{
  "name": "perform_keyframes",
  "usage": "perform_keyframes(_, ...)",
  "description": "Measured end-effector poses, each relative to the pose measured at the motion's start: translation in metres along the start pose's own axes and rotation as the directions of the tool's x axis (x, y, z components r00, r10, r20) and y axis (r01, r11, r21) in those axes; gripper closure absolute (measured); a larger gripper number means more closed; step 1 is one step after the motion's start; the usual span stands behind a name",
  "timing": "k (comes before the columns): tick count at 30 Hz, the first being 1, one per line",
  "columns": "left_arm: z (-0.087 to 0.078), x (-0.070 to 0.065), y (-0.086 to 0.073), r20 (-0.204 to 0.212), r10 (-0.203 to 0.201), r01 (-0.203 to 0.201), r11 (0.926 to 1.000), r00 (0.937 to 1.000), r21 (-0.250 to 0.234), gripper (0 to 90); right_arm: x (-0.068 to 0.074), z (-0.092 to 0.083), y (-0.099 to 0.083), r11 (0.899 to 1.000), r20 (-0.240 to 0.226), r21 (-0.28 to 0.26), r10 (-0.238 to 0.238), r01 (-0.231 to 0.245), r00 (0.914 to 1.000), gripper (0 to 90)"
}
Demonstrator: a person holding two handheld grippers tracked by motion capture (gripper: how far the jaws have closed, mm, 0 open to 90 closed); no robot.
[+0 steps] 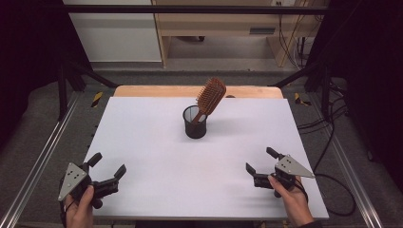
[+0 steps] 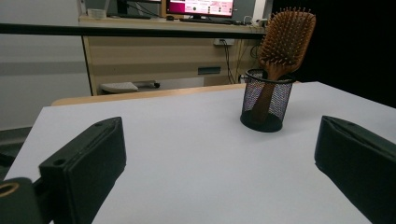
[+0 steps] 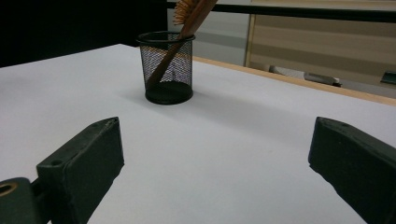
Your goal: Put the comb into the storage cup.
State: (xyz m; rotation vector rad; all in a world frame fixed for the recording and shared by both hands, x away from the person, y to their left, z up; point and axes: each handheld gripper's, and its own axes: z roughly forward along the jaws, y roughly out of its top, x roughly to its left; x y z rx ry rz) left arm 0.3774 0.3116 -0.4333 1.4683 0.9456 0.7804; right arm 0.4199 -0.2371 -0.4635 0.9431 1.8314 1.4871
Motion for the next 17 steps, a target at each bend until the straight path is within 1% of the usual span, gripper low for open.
perform_keyframes(8, 0.0001, -0.0003, -0.0002, 0.003, -0.003, 0.003, 1.0, 1.0, -0.003, 2.2, 0.0002, 0.0069, -0.0039, 1.0, -0.016, 0.001, -0.023, 0.023, 0.9996, 2.5)
perform_keyframes(14, 0.0006, -0.0019, -0.0002, 0.012, -0.005, 0.005, 1.0, 0.9999, -0.007, 2.2, -0.0006, 0.0064, -0.0039, 1.0, -0.024, -0.02, -0.017, 0.016, 0.9996, 2.9)
perform_keyframes(17, 0.0013, -0.0031, -0.0006, 0.015, -0.003, 0.003, 1.0, 0.9999, -0.003, 2.1, 0.0002, 0.0061, -0.0037, 1.0, -0.022, -0.022, -0.018, 0.018, 0.9996, 2.9)
